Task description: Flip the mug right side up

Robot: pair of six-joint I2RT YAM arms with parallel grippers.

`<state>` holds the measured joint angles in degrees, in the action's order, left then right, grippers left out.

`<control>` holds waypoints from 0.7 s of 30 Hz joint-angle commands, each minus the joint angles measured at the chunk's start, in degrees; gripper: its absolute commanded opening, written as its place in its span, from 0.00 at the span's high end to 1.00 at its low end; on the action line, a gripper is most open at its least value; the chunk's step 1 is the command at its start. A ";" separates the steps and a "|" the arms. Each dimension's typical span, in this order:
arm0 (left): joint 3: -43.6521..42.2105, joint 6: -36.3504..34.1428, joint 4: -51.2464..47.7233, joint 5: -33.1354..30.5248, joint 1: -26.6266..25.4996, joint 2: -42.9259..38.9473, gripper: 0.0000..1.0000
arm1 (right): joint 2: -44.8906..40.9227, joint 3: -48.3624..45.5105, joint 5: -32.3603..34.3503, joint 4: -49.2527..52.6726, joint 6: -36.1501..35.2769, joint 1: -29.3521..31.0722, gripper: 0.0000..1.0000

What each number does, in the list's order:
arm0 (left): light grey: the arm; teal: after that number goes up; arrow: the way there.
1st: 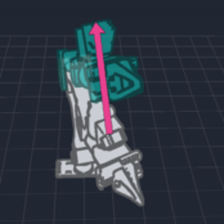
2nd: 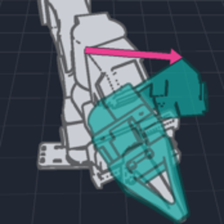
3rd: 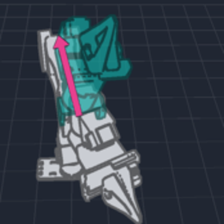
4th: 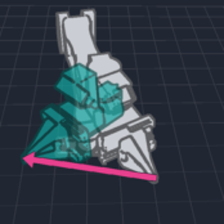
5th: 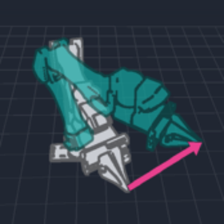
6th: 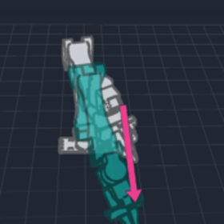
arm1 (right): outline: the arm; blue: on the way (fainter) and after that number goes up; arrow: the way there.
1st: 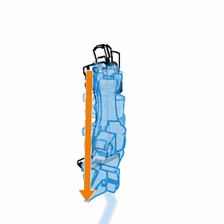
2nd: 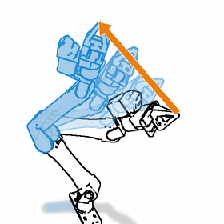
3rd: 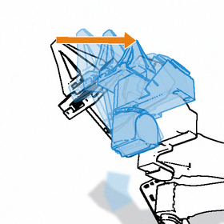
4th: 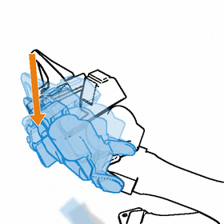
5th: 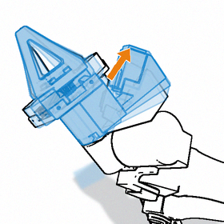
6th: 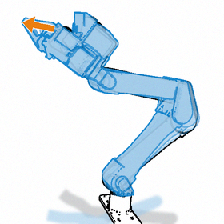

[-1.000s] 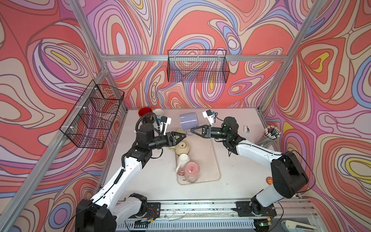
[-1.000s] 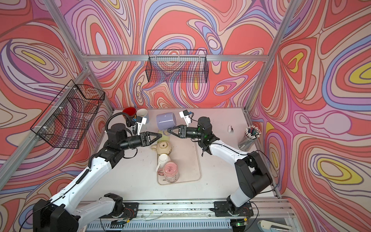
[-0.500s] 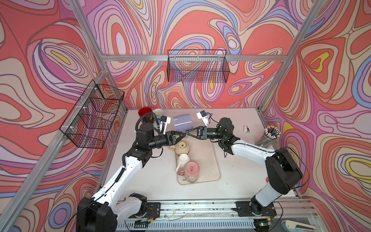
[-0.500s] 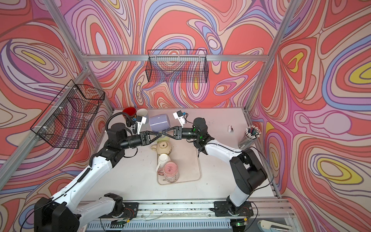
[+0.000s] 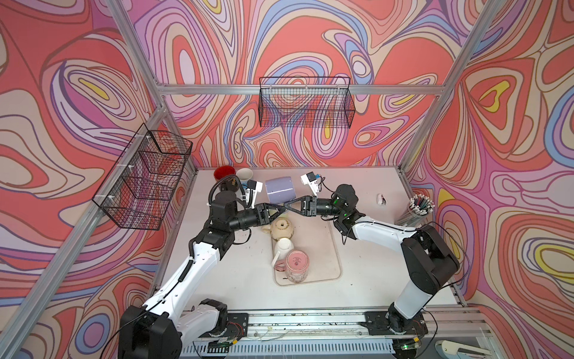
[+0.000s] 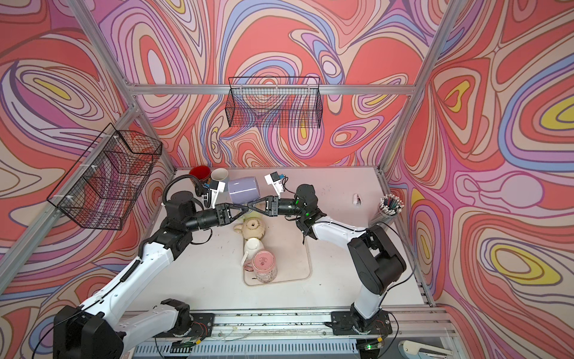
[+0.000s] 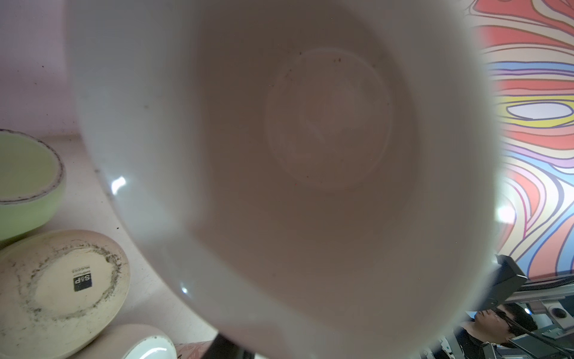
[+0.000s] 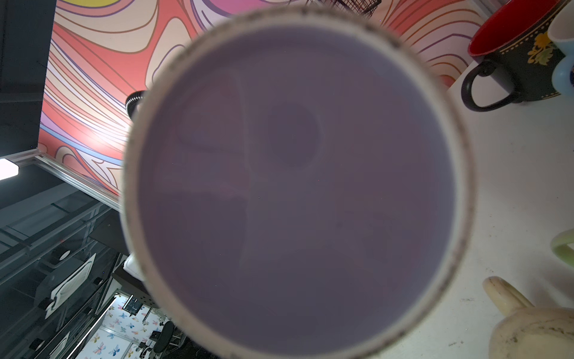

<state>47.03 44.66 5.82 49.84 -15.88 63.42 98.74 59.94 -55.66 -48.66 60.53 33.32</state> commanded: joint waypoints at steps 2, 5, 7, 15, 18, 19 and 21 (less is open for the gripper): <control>-0.46 0.09 3.62 0.98 -0.26 -0.93 0.74 | 0.97 2.56 -0.85 -5.94 0.13 2.20 1.00; -0.53 0.03 3.60 0.96 -0.24 -1.11 0.90 | 1.65 2.54 -0.85 -7.46 1.09 2.26 1.00; -0.54 -0.10 3.32 0.61 -0.25 -1.18 0.99 | 2.05 2.59 -0.82 -8.08 1.51 2.30 1.00; -0.60 -0.19 3.11 0.21 -0.12 -1.35 0.97 | 2.43 2.97 -0.89 -8.38 1.95 2.55 1.00; -0.62 -0.19 3.14 0.17 -0.01 -1.28 1.00 | 2.42 2.86 -1.02 -8.33 1.89 2.64 1.00; -0.66 -0.21 3.06 0.08 0.06 -1.37 1.00 | 2.42 2.77 -0.95 -8.21 1.90 2.66 1.00; -0.77 -0.45 3.10 -0.25 0.12 -1.61 1.00 | 2.42 2.58 -1.01 -8.20 1.66 2.67 1.00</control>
<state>46.46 45.91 5.78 48.51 -15.16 62.76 100.66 60.20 -55.42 -53.47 61.65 33.78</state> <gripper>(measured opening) 0.160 0.152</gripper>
